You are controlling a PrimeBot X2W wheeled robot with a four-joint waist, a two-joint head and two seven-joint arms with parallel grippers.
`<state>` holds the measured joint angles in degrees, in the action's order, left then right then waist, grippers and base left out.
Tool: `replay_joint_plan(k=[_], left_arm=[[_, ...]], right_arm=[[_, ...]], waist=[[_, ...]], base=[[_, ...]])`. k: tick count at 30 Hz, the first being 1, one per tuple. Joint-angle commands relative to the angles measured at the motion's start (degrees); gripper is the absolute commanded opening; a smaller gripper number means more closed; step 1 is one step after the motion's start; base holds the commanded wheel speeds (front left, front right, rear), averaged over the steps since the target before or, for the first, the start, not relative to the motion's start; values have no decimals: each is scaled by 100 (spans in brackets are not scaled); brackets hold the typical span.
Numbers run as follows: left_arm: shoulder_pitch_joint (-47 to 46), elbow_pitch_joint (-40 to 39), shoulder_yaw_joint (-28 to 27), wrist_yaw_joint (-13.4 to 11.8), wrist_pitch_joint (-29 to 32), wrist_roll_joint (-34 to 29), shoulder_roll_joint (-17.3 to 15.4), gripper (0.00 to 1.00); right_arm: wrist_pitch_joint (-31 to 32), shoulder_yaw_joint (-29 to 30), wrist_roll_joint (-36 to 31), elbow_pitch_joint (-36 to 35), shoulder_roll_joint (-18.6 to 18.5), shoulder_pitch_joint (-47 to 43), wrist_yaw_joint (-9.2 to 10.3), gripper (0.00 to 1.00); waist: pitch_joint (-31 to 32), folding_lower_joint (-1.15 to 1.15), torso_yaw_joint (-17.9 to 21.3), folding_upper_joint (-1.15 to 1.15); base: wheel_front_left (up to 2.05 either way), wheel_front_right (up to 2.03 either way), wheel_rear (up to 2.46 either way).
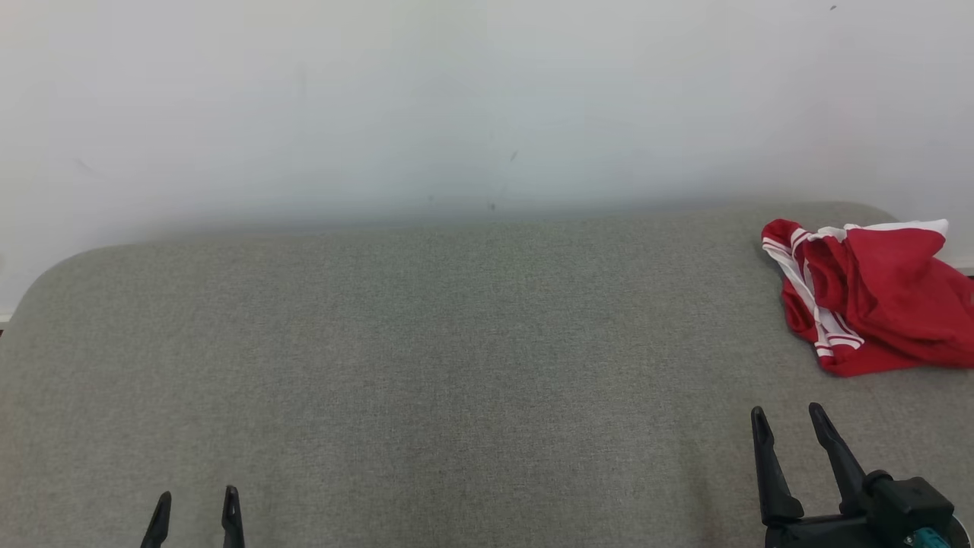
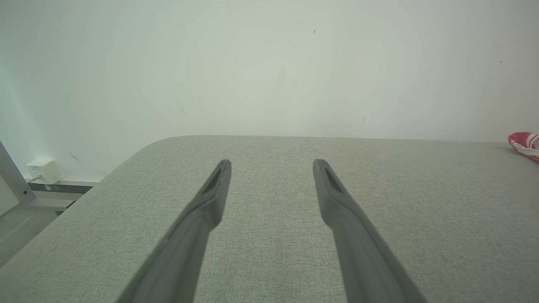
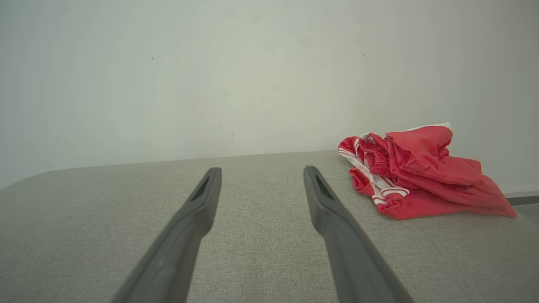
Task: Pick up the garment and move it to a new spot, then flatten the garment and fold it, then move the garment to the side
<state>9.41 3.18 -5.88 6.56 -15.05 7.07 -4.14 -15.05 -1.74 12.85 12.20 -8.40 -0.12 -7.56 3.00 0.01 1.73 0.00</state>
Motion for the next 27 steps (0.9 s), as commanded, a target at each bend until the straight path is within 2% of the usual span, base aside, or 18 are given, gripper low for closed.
replay_joint_plan(k=[1, 4, 5, 9, 27], left_arm=[[29, 18, 11, 16, -16, -15, -30, 100], [46, 20, 54, 34, -16, -51, -43, 100], [0, 19, 47, 7, 0, -27, -17, 0], [-13, 224, 37, 0, 30, 34, 32, 0], [-374, 412, 9, 22, 508, 1930, 52, 0]], right_arm=[[16, 22, -59, -12, 11, -54, 16, 100], [27, 17, -80, -15, 28, -42, 16, 100], [23, 9, -26, -4, 13, -1, 0, 0], [64, -7, 44, 172, 44, -72, 0, 0], [535, 187, 1808, 164, 156, 101, 2, 0]], waist=[[1, -1, 16, 0], [3, -1, 44, 0], [3, -1, 42, 0], [2, -1, 45, 0], [-42, -1, 15, 0]], base=[[0, 0, 0], [0, 0, 0], [0, 0, 0], [0, 0, 0], [0, 0, 0]])
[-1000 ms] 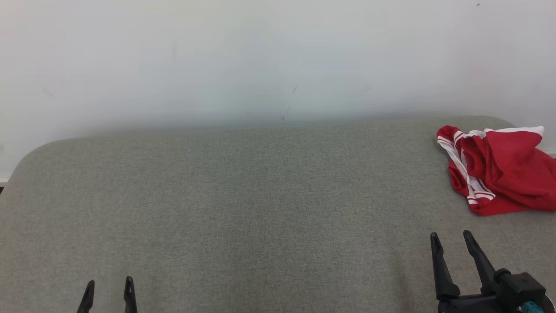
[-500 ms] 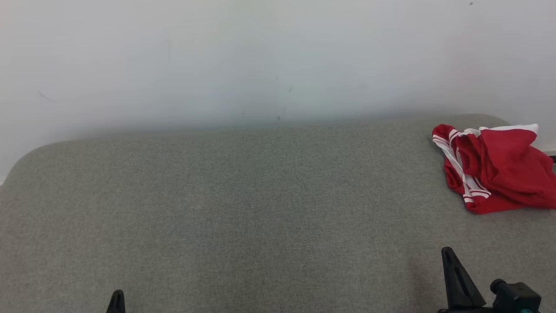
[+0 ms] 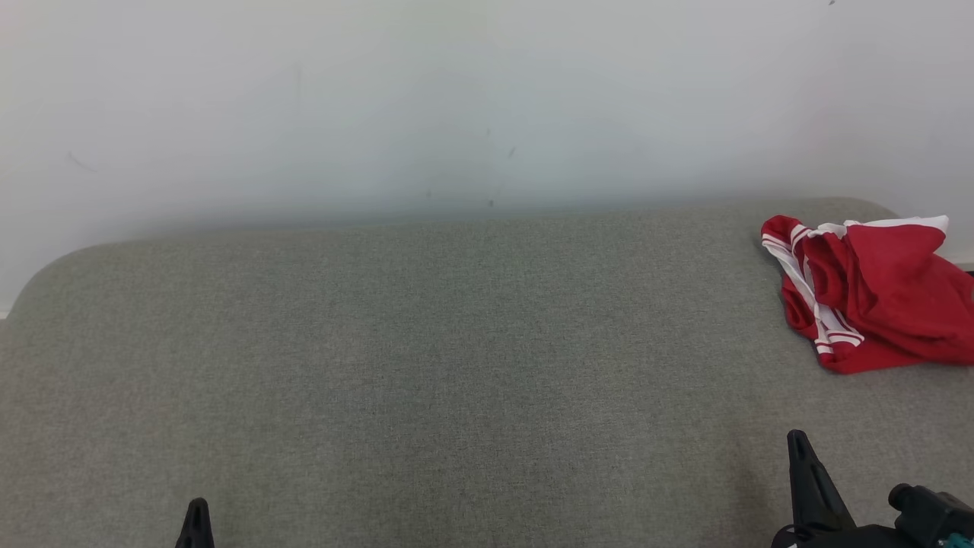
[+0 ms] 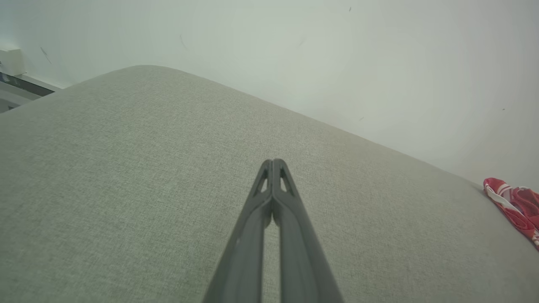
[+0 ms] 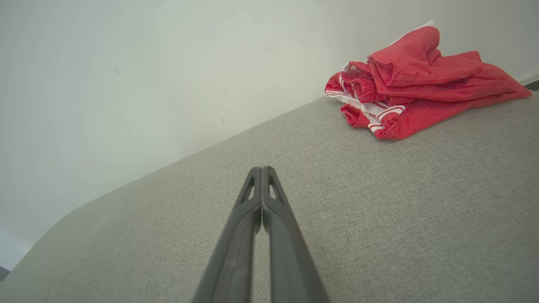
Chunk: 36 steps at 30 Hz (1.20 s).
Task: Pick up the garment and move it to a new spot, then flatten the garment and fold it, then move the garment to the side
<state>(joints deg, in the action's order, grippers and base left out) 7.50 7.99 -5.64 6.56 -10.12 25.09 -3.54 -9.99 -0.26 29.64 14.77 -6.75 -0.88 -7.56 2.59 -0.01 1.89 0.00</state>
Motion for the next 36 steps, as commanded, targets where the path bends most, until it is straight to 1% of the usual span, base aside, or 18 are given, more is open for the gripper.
replay_joint_plan(k=[1, 17, 36], left_arm=[[-199, -61, -15, 24, 41, 231, -7, 0], [-469, 83, -29, 44, 400, 1690, 10, 0], [-748, 228, -50, 54, 766, 3124, 24, 0]], right_arm=[[54, 48, 224, -93, -3, 185, 2, 0], [408, 189, 1578, -97, 85, 311, 4, 0], [764, 333, 2909, -97, 170, 434, 6, 0]], waist=[[-3, 0, -3, 0], [-44, 0, -30, 0], [-93, 0, -64, 0]], base=[[0, 0, 0], [0, 0, 0], [0, 0, 0]])
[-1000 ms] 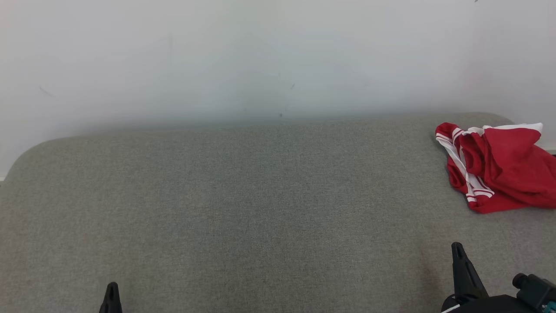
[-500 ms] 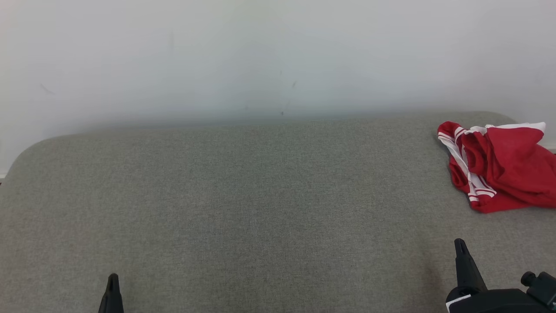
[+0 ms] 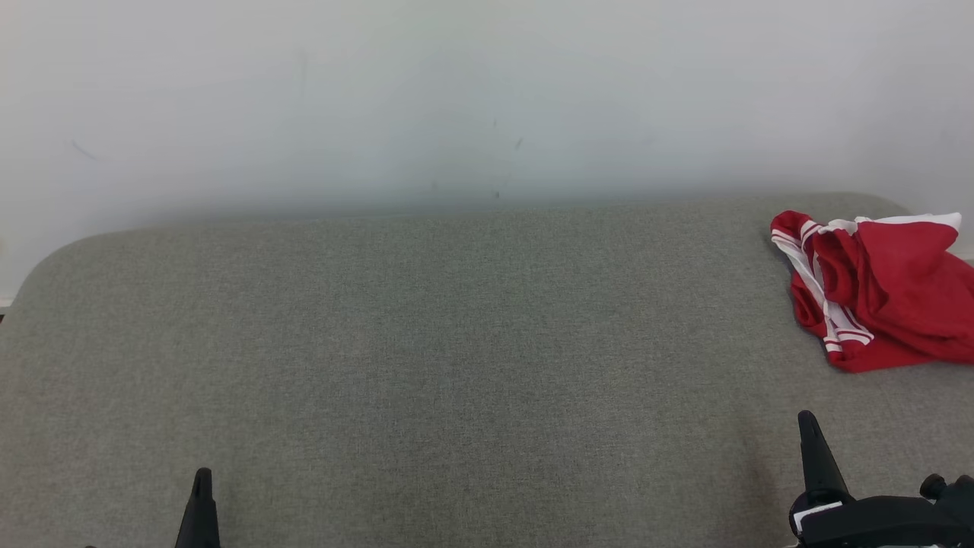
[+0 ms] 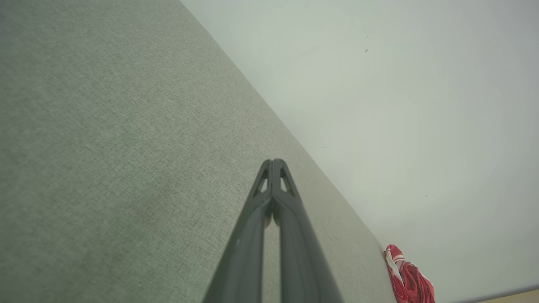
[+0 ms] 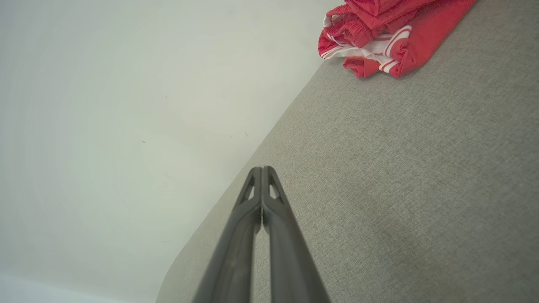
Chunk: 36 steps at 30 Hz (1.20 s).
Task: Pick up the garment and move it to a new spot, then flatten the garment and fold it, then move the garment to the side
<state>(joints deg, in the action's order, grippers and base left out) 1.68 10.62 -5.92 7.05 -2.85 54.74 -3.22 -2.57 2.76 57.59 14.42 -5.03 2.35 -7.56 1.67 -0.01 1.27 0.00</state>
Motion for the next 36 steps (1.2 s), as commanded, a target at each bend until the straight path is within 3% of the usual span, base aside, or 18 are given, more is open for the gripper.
replay_joint_plan(k=[1, 36], left_arm=[[-174, -27, -23, 7, 51, 217, -7, 0], [-560, 190, -53, 40, 569, 2268, 19, 0]], right_arm=[[42, 38, 180, -62, 2, 119, 6, 0], [552, 241, 2081, -55, 130, 281, 9, 0]], waist=[[-4, 0, -3, 0], [-94, 0, -64, 0]], base=[[0, 0, 0], [0, 0, 0]])
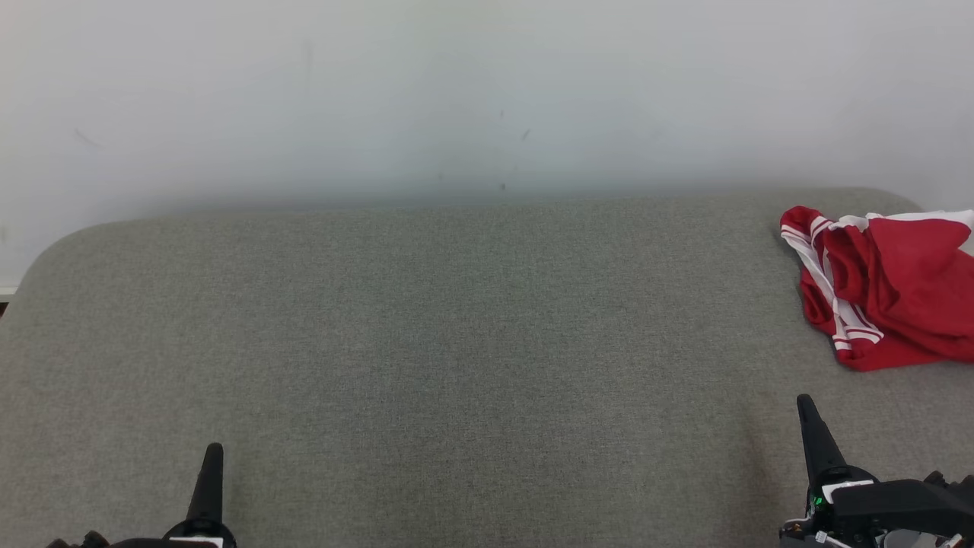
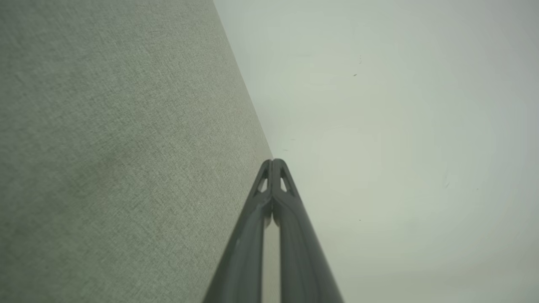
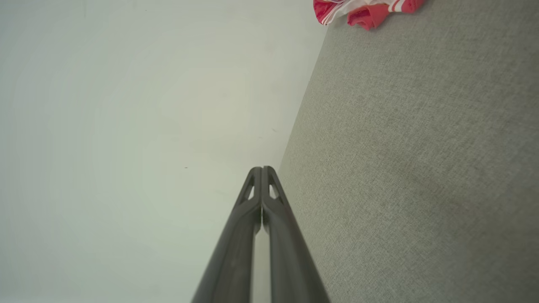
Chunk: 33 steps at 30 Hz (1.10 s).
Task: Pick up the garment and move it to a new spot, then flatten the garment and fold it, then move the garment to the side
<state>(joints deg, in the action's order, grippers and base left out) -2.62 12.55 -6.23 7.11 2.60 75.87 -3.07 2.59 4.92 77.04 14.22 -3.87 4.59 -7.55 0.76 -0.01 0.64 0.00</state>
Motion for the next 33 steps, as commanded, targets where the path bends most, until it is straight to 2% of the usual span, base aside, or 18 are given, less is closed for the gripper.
replay_joint_plan(k=[1, 33], left_arm=[[-139, 4, -22, 34, 39, 194, 4, 0], [-375, 149, -41, 47, 386, 1567, 22, 0]], right_arm=[[45, 31, 173, -35, 18, 63, 8, 0], [390, 164, 1448, -25, 102, 175, 11, 0]], waist=[[-5, 0, -4, 0], [-85, 1, -58, 0]], base=[[0, 0, 0], [0, 0, 0]])
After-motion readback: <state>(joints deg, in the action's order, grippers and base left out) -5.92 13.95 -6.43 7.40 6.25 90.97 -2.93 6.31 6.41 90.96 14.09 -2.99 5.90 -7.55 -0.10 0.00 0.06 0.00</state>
